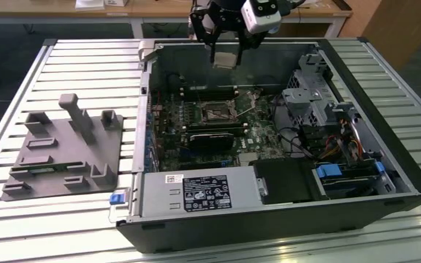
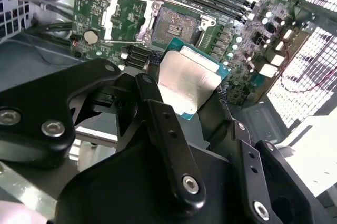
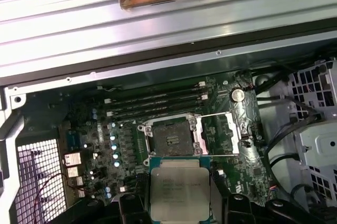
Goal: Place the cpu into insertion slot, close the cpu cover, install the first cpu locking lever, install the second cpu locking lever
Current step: 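Place the cpu into insertion slot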
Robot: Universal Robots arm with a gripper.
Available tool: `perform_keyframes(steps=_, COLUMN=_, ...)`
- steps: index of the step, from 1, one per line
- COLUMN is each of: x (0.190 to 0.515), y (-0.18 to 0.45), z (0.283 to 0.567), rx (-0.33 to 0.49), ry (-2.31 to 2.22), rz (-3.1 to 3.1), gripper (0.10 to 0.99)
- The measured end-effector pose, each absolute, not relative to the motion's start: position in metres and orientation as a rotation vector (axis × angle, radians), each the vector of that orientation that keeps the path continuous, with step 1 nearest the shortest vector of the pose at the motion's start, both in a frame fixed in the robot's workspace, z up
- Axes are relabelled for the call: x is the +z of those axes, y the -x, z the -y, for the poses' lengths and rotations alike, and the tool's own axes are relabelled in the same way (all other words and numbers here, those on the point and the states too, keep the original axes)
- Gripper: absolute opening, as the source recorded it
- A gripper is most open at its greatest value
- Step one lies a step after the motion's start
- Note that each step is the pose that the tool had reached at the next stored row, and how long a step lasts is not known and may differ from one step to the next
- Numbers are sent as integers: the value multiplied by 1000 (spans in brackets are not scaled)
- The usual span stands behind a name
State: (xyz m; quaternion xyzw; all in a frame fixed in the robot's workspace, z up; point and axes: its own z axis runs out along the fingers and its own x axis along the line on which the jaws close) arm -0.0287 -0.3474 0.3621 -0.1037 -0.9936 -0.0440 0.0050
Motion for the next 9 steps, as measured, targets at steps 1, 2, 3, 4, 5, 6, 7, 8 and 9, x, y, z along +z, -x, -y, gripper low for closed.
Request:
perform_keyframes(steps=1, x=362, y=29, z=347, rx=-138, ry=338, rz=3111, gripper=541)
perform_keyframes(steps=2, x=362, y=29, z=347, rx=-138, ry=351, rz=3110, gripper=541)
perform_keyframes(steps=3, x=362, y=29, z=347, rx=-137, ry=363, rz=3109, gripper=541)
perform_keyframes(steps=4, x=362, y=29, z=347, rx=-137, ry=377, rz=3107, gripper=541)
perform_keyframes(steps=5, x=362, y=29, z=347, rx=-137, ry=392, rz=3106, gripper=541)
perform_keyframes(steps=6, x=361, y=29, z=347, rx=-137, ry=408, rz=3104, gripper=541)
perform_keyframes(steps=7, x=361, y=29, z=347, rx=-136, ry=424, rz=3103, gripper=541)
perform_keyframes(steps=8, x=361, y=29, z=347, rx=-136, ry=441, rz=3101, gripper=541)
perform_keyframes(steps=9, x=361, y=29, z=347, rx=-135, ry=457, rz=3099, gripper=541)
